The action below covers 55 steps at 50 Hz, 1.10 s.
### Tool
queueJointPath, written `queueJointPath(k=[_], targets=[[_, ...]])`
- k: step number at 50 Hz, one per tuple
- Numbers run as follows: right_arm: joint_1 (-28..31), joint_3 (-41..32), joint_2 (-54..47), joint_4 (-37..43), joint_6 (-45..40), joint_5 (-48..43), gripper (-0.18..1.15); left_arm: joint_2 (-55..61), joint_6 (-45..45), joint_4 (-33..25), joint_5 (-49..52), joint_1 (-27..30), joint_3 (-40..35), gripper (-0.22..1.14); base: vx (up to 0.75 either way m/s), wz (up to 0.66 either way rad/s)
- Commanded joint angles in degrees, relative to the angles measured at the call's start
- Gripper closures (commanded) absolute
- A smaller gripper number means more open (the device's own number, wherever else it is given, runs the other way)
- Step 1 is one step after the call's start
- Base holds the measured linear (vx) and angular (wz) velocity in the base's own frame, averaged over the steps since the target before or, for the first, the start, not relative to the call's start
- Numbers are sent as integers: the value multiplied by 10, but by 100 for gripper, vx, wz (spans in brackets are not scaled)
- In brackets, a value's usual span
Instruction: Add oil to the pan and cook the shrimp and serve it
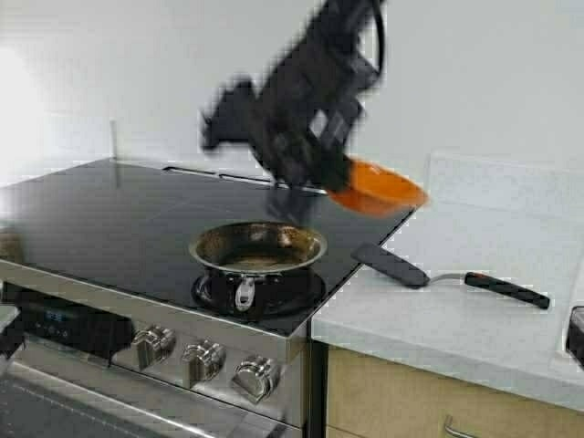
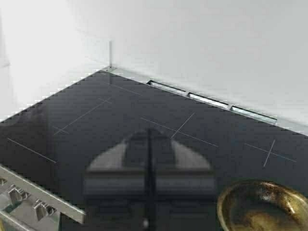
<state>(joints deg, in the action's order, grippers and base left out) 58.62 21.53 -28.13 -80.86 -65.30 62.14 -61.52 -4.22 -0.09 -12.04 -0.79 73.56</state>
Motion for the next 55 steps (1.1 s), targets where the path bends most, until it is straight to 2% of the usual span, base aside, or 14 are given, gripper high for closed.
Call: queueJointPath(k=[1,13,34,55], targets=[[-1,-72,49,30,23,-47,91,-4,1,-1,-3,0,-5,89,0,0],[-19,-149,85,115,41,-185,91,-11,1,0,-3,0,-4,89,0,0],[-133,-155,82,181,42,-430,91,-11,1,-1,-2,1,-4,89,0,0],[-211,-140,47,306,41,-659,91,-9,1,-1,-2,1,-4,89,0,0]])
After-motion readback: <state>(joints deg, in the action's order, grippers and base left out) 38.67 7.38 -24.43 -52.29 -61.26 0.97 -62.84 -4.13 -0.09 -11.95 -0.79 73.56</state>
